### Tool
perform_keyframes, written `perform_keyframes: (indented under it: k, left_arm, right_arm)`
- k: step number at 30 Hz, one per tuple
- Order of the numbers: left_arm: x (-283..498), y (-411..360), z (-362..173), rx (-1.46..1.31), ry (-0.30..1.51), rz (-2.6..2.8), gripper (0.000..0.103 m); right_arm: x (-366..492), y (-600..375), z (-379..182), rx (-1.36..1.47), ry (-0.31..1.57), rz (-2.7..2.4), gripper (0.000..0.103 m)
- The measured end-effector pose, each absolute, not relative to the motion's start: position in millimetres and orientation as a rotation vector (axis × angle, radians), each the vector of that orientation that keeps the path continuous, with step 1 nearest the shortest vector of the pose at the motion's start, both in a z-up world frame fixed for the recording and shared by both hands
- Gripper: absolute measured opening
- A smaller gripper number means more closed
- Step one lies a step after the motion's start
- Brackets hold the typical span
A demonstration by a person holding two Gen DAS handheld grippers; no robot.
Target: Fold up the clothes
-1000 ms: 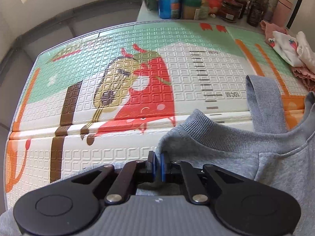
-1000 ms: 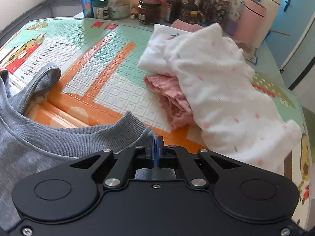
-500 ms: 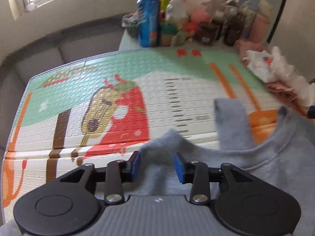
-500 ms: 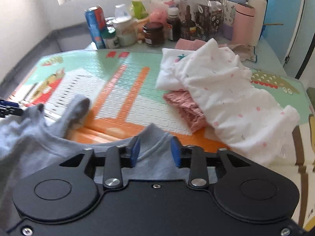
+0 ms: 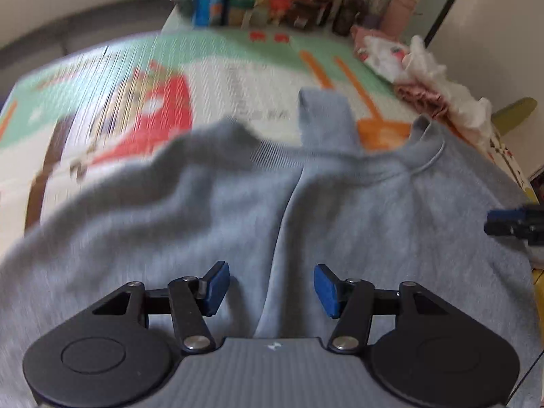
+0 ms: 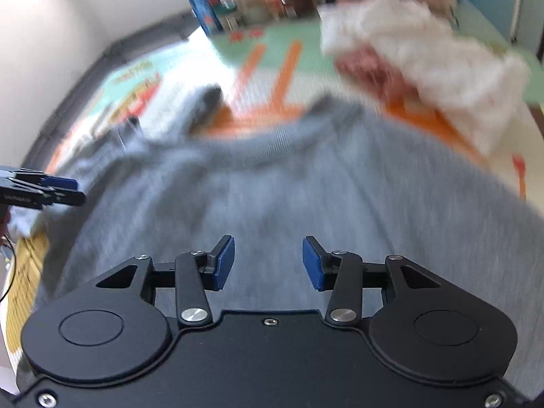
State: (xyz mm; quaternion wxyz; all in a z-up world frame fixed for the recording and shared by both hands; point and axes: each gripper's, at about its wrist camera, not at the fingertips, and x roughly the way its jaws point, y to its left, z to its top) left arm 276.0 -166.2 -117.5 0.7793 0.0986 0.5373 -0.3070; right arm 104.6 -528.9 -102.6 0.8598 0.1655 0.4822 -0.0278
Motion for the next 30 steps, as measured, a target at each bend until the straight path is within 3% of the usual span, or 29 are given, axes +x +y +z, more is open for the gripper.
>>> perform_keyframes:
  k: [5, 7, 9, 12, 19, 24, 30]
  left_arm:
    - [276, -143, -132, 0.203, 1.154, -0.62, 0.061]
    - [277, -139, -133, 0.214, 1.151, -0.594, 0.067]
    - [277, -135, -135, 0.255, 1.142, -0.565, 0.083]
    - [278, -126, -139, 0.28, 1.136, -0.536, 0.09]
    - [284, -120, -129, 0.263, 1.138, -0.524, 0.089]
    - [277, -122, -109, 0.259, 1.104, -0.528, 0.083]
    - [268, -126, -82, 0.217, 1.04, -0.551, 0.081]
  right_arm:
    - [72, -519, -122, 0.39, 1.063, -0.08, 0.042]
    - [64, -527, -123, 0.417, 1.053, -0.089, 0.042]
    - [57, -535, -123, 0.448, 1.05, -0.106, 0.042]
    - [45, -549, -122, 0.475, 1.047, -0.144, 0.04]
    - [25, -563, -112, 0.547, 1.021, -0.181, 0.037]
    - [15, -556, -91, 0.503, 0.984, -0.242, 0.047]
    - [46, -539, -67, 0.475, 0.936, -0.177, 0.051]
